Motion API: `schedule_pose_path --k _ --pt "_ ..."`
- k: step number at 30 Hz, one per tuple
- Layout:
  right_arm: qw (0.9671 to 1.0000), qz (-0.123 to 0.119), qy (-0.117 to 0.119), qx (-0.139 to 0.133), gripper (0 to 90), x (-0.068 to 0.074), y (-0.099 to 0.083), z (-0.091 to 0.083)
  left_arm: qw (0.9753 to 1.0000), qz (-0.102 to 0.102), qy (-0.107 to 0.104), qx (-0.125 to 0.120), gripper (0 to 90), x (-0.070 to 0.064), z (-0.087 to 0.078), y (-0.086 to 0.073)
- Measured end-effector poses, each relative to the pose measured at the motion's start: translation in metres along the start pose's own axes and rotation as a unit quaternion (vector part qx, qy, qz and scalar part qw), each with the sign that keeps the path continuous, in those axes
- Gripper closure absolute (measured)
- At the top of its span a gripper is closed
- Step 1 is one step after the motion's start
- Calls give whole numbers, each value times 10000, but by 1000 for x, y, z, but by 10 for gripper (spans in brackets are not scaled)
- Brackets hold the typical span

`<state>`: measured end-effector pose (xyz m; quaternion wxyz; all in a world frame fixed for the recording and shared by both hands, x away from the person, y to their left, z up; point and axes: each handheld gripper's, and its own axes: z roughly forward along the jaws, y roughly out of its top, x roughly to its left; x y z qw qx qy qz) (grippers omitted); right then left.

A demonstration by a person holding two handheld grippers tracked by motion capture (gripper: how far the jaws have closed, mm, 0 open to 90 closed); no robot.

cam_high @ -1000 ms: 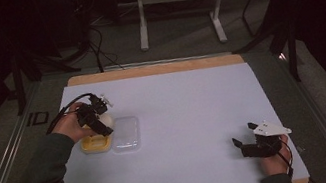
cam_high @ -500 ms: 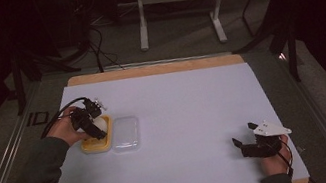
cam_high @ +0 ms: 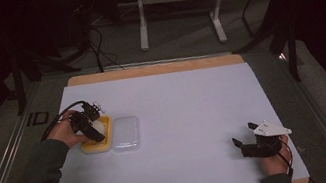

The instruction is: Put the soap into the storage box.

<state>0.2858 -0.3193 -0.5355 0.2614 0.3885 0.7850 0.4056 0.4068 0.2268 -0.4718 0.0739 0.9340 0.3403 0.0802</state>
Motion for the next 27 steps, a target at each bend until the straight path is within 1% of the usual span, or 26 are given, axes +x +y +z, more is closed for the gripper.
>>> schedule_pose_path --k 3,6,9,10,14,15,16,18,19,24,27 --pt "10000 -2 -1 0 151 0 0 0 10000 9 17 10 228 0 1 0" --pt "10000 -2 -2 -4 151 0 0 0 9999 42 55 117 228 0 5 3" --pt "10000 -5 -4 -5 151 0 0 0 9998 33 91 161 228 1 8 3" --pt "10000 -3 -4 -14 151 0 0 0 9997 60 120 182 228 1 10 3" --pt "10000 5 1 -11 151 0 0 0 9998 79 109 174 228 1 14 2" --pt "10000 9 1 -13 151 0 0 0 9997 82 135 212 228 1 18 1" --pt "10000 9 1 -13 151 0 0 0 9997 82 135 212 228 1 18 1" --pt "10000 9 -2 -14 151 0 0 0 9997 50 107 225 227 1 20 2" --pt "10000 11 -6 -20 151 0 0 0 9998 21 82 157 228 2 20 2" --pt "10000 1 -7 -20 151 0 0 0 9999 -2 70 140 227 3 22 2" --pt "10000 -6 -8 -18 151 0 0 0 9999 -66 -28 95 226 5 22 2"
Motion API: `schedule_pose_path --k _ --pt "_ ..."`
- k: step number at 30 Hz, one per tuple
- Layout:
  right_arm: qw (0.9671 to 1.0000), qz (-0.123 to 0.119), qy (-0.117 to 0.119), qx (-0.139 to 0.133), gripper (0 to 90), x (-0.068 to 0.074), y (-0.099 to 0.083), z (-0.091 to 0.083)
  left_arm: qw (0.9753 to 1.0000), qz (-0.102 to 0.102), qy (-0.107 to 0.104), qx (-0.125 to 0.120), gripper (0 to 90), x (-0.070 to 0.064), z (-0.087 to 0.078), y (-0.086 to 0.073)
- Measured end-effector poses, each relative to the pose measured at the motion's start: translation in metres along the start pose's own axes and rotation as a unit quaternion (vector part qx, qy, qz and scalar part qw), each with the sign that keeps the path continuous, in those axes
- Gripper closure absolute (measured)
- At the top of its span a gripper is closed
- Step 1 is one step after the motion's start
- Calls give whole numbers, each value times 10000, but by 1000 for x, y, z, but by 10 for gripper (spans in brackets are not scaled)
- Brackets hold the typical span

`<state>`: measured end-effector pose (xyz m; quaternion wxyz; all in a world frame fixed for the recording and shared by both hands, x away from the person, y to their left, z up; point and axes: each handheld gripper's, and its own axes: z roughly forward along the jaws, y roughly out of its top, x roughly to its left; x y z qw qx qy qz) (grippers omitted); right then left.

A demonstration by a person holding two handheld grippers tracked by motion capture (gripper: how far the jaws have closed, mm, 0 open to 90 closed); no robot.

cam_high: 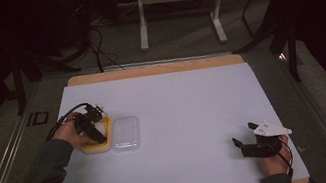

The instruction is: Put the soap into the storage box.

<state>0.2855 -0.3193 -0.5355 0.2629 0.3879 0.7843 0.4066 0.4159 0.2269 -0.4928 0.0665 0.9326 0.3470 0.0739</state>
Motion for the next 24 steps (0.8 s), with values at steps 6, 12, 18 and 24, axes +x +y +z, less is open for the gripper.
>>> schedule_pose_path --k 6,12,18,24 --pt "10000 -8 0 10 151 0 0 0 9998 161 61 26 225 -2 -1 0" --pt "10000 -33 -8 12 151 0 0 0 9998 205 48 33 129 -2 -2 -1" --pt "10000 -36 -10 9 151 1 0 0 9998 167 72 -77 88 -1 -9 -2" --pt "10000 -47 -13 -2 151 1 0 0 9996 137 101 -227 82 0 -24 -7"
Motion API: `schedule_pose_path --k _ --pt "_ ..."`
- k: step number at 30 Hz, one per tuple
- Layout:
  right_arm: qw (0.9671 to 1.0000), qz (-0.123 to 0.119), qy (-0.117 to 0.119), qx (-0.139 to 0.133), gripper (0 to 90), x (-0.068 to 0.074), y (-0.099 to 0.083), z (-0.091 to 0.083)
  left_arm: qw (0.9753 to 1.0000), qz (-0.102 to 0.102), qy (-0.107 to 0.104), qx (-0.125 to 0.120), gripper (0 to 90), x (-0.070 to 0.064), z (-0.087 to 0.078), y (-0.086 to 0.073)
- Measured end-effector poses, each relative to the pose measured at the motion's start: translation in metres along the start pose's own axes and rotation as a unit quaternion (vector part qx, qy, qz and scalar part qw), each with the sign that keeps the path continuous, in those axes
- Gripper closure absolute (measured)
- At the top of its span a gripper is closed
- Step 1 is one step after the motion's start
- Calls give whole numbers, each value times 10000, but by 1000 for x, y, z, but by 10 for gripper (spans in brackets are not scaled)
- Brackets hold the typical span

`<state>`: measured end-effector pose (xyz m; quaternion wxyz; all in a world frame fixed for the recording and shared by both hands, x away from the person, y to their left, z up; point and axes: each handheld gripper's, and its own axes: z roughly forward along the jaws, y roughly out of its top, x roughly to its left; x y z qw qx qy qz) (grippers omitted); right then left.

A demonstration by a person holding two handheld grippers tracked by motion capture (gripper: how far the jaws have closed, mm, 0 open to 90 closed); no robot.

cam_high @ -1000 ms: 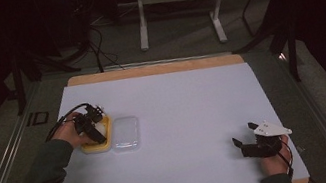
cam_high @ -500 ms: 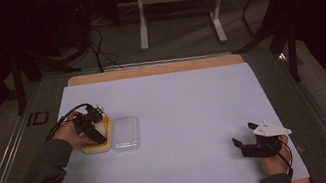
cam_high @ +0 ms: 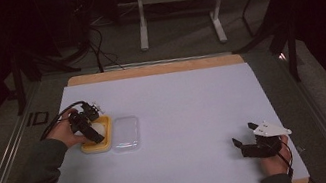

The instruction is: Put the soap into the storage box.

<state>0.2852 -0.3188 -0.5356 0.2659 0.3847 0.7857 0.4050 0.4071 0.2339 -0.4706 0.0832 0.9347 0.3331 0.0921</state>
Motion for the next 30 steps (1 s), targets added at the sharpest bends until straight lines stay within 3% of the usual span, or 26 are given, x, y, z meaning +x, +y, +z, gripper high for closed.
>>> schedule_pose_path --k 5,15,20,29,30 --pt "10000 -13 -6 -1 151 0 0 0 9998 -10 -5 -201 130 -1 -12 -4" --pt "10000 -1 -15 -14 151 0 0 0 9975 231 105 -660 273 -12 -37 1" --pt "10000 9 -12 -4 151 0 0 0 9950 552 114 -820 353 -28 -44 7" --pt "10000 52 -31 45 151 0 0 1 9909 759 110 -1105 375 -53 -46 10" --pt "9999 68 -33 80 151 -1 0 1 9890 777 102 -1254 372 -62 -44 7"
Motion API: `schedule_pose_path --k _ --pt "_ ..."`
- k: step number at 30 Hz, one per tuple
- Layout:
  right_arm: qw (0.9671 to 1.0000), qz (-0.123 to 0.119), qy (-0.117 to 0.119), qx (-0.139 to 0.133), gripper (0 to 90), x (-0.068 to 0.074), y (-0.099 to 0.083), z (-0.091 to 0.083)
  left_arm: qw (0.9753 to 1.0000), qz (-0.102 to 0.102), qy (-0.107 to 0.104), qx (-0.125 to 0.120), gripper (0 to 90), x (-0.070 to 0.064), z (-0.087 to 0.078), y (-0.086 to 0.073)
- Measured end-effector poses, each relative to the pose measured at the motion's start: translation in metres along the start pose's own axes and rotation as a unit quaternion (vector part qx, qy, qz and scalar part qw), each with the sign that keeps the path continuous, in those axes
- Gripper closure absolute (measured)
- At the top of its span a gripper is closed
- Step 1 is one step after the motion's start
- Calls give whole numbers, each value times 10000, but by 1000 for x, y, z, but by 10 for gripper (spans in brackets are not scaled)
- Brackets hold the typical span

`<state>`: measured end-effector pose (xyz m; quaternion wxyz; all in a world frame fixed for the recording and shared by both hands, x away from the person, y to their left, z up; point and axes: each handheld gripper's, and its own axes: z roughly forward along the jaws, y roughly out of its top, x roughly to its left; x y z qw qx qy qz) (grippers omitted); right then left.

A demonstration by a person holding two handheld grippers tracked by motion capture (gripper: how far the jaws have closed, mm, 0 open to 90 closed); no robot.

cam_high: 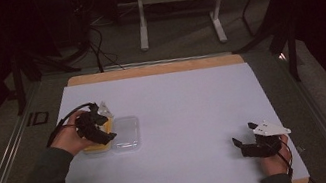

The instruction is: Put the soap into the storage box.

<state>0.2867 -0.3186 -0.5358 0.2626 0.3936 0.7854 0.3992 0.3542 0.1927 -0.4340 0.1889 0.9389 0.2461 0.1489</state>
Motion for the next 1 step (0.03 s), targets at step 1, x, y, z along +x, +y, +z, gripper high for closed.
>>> schedule_pose_path --k 1 --pt "10000 0 0 0 151 0 0 0 10000 0 0 0 368 0 0 0"
